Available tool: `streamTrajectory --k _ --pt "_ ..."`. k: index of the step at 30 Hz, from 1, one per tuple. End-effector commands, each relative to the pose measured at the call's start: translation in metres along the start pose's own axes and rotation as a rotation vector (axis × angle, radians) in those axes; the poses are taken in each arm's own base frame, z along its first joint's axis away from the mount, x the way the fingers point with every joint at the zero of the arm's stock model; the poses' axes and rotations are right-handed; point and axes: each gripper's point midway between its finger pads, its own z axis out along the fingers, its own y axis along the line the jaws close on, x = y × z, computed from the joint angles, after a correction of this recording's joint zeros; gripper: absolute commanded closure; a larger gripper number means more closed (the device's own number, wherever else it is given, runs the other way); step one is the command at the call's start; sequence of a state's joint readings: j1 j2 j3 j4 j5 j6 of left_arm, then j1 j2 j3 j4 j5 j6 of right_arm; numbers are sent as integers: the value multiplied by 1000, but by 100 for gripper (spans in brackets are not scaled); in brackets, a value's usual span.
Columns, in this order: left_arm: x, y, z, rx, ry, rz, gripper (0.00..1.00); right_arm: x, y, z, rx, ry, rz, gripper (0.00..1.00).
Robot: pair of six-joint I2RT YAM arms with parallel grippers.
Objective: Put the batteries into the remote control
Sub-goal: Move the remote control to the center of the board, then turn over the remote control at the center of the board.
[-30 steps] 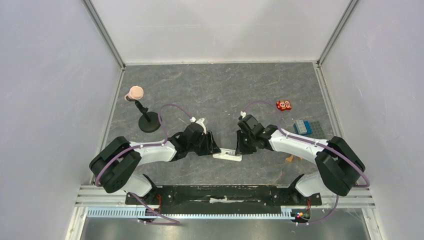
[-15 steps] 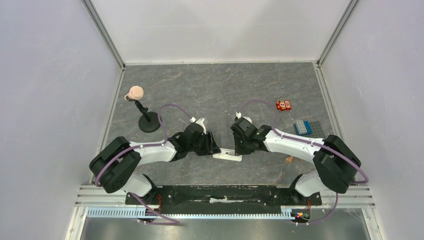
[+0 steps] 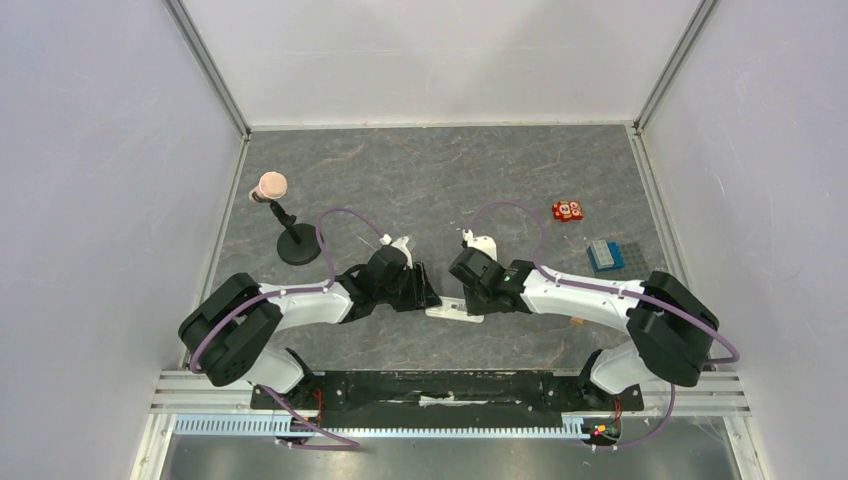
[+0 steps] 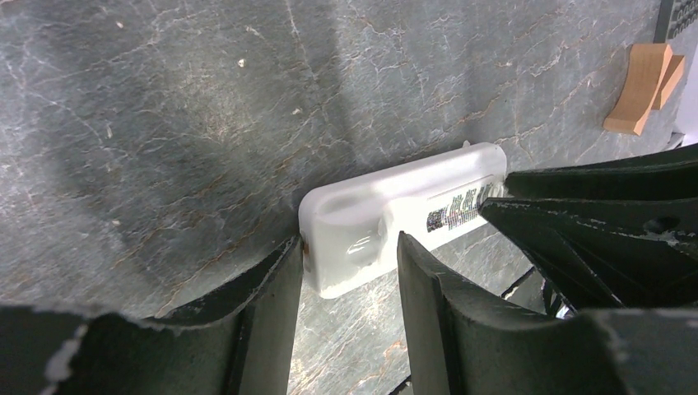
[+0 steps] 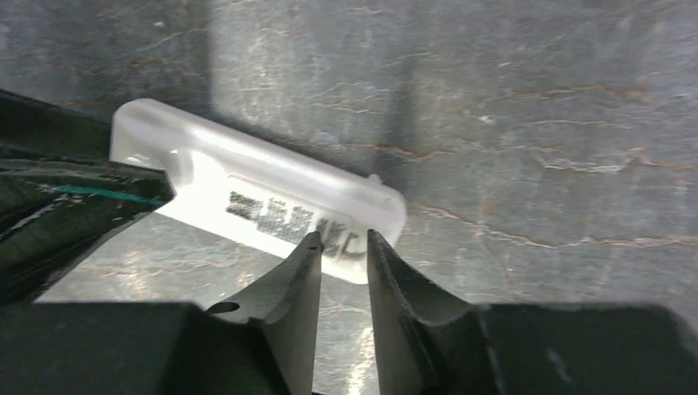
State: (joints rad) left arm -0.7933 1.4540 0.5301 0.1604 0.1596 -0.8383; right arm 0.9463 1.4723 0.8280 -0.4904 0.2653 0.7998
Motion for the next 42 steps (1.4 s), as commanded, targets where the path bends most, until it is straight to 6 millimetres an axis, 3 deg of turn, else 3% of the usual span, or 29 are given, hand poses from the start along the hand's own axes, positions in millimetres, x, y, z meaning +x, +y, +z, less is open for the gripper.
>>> streamTrajectory --k 1,5,8,11,17,21,24,30,38,42 --pt "0 1 -2 -24 7 25 47 7 -38 -2 159 2 -47 68" --pt "-10 -4 -7 -30 -23 50 46 -30 -11 -27 23 -118 -13 57" --pt "-22 -11 -14 -34 -55 83 44 -46 10 -45 -105 -181 -57 44" --pt "-40 -23 -24 -21 -112 123 42 -42 30 -50 -246 -175 -220 32" --pt "-69 -36 -55 -59 -212 186 38 -22 27 -38 -294 -127 -479 20" --pt "-91 -20 -89 -178 -348 147 38 -23 25 -25 -293 -168 -581 6" --pt "-100 -7 -114 -235 -451 119 38 -23 31 -16 -310 -165 -649 2" --pt "-106 -13 -142 -178 -543 132 37 -17 37 9 -310 -90 -750 4" --pt "-108 -29 -150 -96 -556 179 37 1 39 29 -308 50 -756 50" --pt "-111 -35 -156 -70 -578 190 35 -1 41 29 -308 27 -670 62"
